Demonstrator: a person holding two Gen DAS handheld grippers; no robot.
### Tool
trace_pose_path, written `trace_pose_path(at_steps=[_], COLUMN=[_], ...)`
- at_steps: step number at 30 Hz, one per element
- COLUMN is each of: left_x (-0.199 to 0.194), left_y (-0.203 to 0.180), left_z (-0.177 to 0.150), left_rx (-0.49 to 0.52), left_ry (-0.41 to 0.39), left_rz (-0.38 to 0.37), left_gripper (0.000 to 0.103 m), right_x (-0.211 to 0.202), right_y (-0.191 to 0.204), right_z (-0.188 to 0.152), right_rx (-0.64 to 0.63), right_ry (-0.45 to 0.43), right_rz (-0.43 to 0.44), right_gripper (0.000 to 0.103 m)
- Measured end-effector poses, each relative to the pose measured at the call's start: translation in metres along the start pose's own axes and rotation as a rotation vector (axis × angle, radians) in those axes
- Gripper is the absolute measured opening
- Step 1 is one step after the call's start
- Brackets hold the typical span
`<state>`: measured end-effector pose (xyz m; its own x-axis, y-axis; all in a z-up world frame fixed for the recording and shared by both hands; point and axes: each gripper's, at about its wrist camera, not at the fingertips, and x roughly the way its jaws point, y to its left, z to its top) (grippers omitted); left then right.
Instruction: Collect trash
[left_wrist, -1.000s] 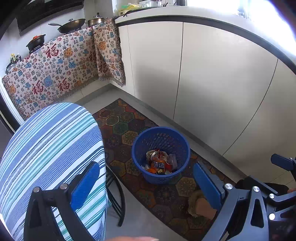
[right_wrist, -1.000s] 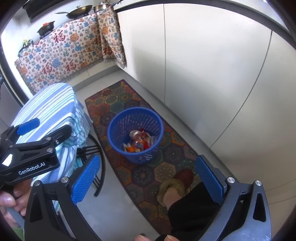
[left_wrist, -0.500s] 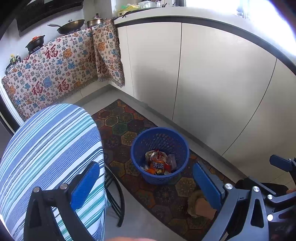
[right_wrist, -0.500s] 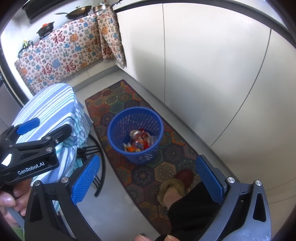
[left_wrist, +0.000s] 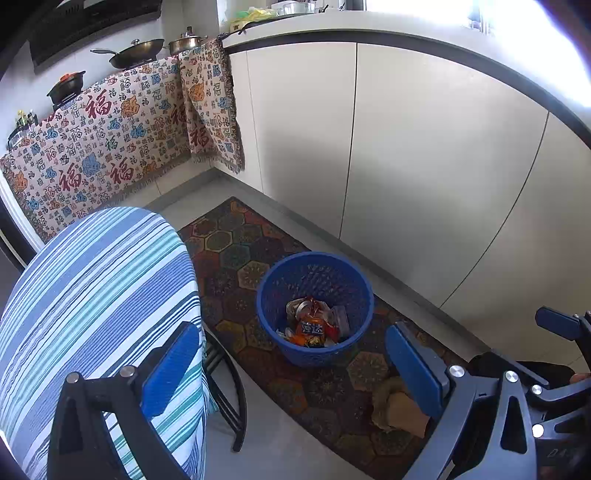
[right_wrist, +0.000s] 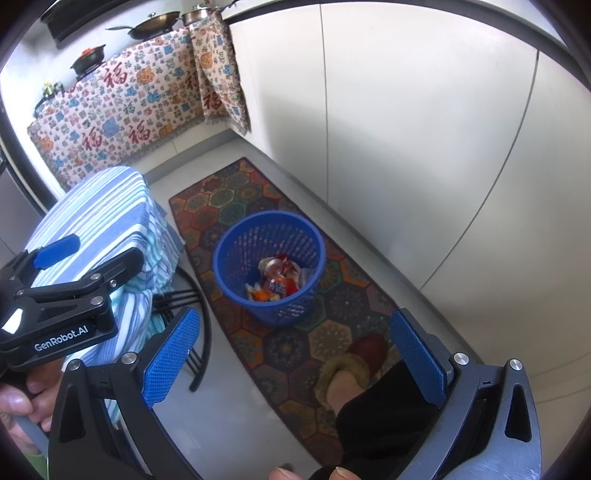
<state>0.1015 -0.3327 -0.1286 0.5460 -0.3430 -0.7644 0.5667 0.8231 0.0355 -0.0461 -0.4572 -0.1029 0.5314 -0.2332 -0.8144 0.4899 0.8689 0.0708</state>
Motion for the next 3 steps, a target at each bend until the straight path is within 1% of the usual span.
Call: trace_pose_path(at_steps=[3], left_x=[0.0007], left_y=[-0.0017], left_z=[-0.0012], left_rx=[0.004], left_ry=[0.002], left_rz=[0.003], left_gripper=[0.103], right_x=[0.0001], right_y=[-0.0004], right_z=[0.0003], right_rx=[0.001], right_ry=[0.001], right_rz=[0.001], right_gripper=[0.103])
